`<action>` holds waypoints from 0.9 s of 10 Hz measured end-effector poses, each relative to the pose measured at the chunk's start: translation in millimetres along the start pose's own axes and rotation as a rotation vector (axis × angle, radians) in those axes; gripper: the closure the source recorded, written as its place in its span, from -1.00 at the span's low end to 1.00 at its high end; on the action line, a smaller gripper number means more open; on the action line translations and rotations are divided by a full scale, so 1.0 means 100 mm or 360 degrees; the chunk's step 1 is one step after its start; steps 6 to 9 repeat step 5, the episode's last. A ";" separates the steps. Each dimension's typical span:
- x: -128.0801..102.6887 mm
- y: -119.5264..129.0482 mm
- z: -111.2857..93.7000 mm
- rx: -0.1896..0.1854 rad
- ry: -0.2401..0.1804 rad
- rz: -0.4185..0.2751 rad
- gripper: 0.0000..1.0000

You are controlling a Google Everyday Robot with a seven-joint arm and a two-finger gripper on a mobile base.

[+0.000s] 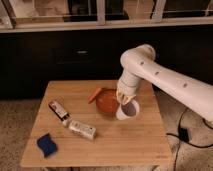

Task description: Pick up the ceramic cup

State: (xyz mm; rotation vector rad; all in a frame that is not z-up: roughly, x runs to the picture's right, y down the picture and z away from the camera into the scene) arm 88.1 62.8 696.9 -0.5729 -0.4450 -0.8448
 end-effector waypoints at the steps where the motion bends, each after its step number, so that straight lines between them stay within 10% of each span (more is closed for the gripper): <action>1: 0.01 -0.02 -0.03 0.0005 0.0004 -0.0003 0.95; 9: 0.03 -0.07 -0.09 0.0013 0.0000 -0.0013 0.95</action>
